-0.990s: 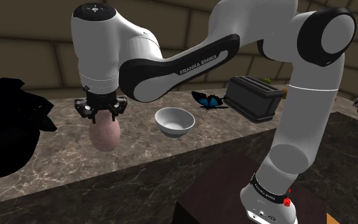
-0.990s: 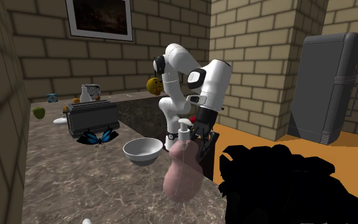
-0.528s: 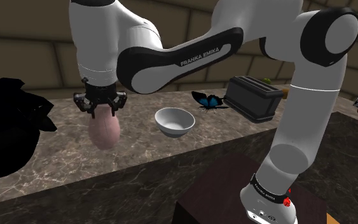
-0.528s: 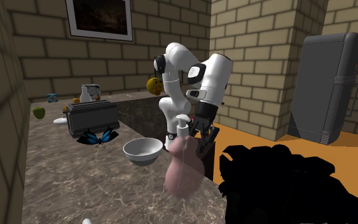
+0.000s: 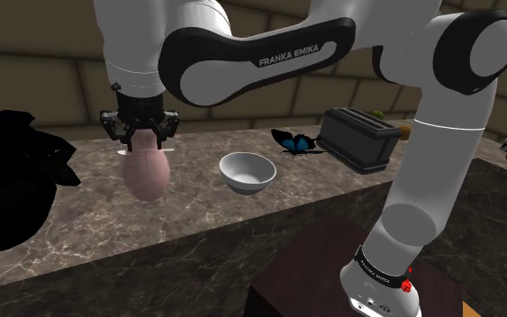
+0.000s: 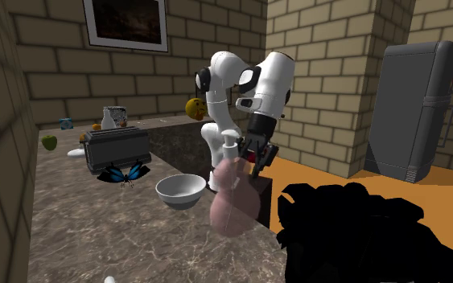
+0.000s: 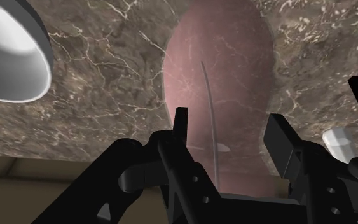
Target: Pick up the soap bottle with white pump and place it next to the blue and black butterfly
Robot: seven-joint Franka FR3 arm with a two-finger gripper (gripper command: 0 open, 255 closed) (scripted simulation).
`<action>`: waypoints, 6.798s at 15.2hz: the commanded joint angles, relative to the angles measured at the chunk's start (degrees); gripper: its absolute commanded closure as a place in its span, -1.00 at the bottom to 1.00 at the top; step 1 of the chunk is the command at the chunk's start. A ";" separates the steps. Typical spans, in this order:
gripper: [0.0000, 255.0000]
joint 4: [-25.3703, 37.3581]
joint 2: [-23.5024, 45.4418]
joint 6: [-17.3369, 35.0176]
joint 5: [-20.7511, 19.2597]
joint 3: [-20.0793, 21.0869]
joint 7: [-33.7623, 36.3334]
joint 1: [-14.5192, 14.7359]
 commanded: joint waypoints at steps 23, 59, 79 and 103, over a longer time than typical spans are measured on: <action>1.00 6.14 -9.40 -7.59 10.33 -0.72 -12.94 -6.10; 1.00 -17.26 -29.06 9.29 32.48 -44.66 -72.48 -18.29; 1.00 9.10 -5.53 5.03 40.83 -59.66 -98.87 -27.39; 1.00 2.62 1.09 17.26 44.97 -60.62 -105.85 -29.90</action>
